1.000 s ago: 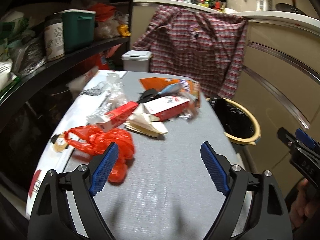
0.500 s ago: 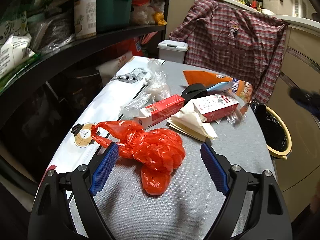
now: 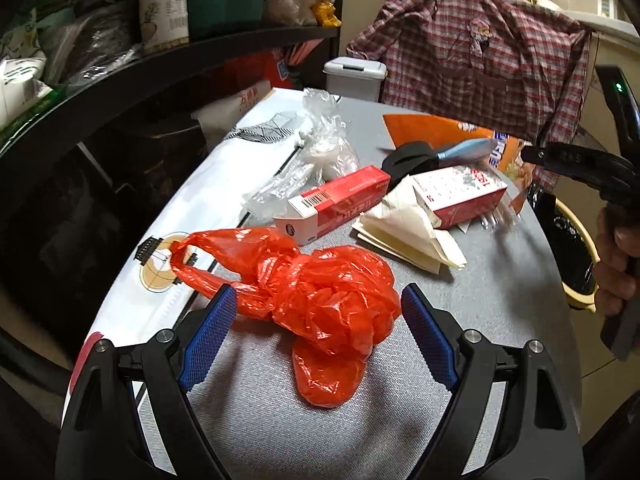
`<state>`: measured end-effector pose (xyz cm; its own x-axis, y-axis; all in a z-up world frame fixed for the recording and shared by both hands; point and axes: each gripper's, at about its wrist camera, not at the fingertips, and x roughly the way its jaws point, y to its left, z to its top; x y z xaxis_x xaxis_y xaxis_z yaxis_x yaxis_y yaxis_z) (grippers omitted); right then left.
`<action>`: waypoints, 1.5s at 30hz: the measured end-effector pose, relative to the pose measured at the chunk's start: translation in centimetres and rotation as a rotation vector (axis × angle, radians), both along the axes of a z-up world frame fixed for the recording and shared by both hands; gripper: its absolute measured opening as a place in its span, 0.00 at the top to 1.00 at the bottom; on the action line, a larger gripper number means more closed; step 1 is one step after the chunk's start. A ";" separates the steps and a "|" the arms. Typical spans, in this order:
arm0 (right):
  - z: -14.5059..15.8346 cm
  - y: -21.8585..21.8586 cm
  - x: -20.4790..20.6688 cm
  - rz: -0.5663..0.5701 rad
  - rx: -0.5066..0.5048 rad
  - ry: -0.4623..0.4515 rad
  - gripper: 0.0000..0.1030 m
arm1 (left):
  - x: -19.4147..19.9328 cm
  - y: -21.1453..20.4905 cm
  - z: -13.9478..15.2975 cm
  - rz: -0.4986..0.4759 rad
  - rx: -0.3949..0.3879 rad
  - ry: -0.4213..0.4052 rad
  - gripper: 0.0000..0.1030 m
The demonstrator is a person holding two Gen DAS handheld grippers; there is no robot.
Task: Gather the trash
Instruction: 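Grasp the orange chip bag with the right tool while the left tool grasps the red plastic bag, then carry both bags over the trash bin and open both tools to drop them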
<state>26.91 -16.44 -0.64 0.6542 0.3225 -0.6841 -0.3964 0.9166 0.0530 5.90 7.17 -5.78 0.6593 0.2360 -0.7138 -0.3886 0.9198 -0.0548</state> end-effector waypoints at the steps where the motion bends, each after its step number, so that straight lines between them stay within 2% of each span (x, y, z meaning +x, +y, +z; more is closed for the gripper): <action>1: 0.0 0.1 0.1 0.007 0.005 0.002 0.67 | 0.1 0.0 -0.1 -0.003 -0.004 0.003 0.21; 2: 0.0 0.1 0.2 0.019 0.014 0.005 0.76 | 0.2 0.0 -0.1 -0.004 -0.002 0.005 0.21; 5: 0.3 0.4 0.2 0.043 0.007 -0.006 0.94 | 0.3 0.0 -0.3 -0.001 0.014 0.013 0.31; 6: 0.3 0.5 0.3 0.050 0.011 -0.003 0.97 | 0.4 0.0 -0.3 -0.001 0.015 0.018 0.39; 8: 0.5 0.3 0.4 0.047 0.031 -0.002 1.00 | 0.5 0.0 -0.4 -0.006 0.015 0.029 0.45; 11: 1.2 -0.2 0.5 0.041 0.056 -0.018 1.00 | 0.3 -0.1 0.0 -0.011 0.033 0.017 0.55; 15: 2.9 -0.9 0.0 0.039 0.098 -0.058 1.00 | -0.1 -0.2 0.7 -0.012 0.050 -0.004 0.58; 23: 6.2 -3.2 -1.5 0.017 0.172 -0.122 1.00 | -1.3 -0.7 2.6 -0.029 0.085 -0.074 0.60; 33: 9.4 -5.5 -3.9 0.096 0.341 -0.139 1.00 | -2.7 -2.3 4.3 -0.077 0.106 -0.133 0.60; 36: 10.5 -5.6 -4.5 0.089 0.342 -0.177 1.00 | -3.1 -2.7 4.7 -0.087 0.109 -0.153 0.60; 45: 11.6 -8.0 -4.9 0.045 0.360 -0.192 1.00 | -3.4 -3.2 5.7 -0.138 0.094 -0.186 0.60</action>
